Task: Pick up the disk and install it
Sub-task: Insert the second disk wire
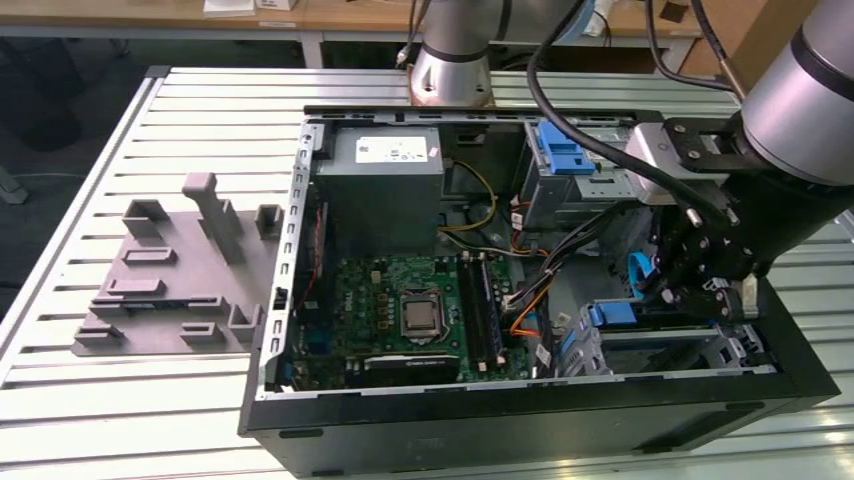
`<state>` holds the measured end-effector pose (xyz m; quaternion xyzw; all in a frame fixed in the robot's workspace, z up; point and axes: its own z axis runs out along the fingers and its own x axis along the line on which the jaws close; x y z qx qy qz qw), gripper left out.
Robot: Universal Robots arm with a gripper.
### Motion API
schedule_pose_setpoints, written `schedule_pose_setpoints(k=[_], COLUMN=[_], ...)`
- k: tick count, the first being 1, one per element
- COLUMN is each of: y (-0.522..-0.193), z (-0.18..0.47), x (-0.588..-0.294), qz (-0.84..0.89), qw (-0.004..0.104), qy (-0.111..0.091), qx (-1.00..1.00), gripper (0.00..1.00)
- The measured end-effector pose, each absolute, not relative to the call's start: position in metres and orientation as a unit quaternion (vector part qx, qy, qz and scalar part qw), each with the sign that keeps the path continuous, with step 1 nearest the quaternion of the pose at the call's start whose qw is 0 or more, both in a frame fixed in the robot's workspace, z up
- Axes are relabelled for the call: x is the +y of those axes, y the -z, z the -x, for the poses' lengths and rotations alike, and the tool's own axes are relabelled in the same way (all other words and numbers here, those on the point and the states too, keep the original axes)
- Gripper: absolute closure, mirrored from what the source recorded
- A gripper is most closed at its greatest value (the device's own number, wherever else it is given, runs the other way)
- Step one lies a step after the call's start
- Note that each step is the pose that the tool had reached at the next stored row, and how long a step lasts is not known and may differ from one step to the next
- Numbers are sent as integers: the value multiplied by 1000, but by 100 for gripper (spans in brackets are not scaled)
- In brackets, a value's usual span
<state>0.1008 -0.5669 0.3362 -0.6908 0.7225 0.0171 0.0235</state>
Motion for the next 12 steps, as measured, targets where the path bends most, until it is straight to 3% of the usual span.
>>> schedule_pose_setpoints(k=[12], y=[-335], z=[-102], x=[-570], qz=[691], qw=[24], qy=[-17], qx=[722], gripper=[84])
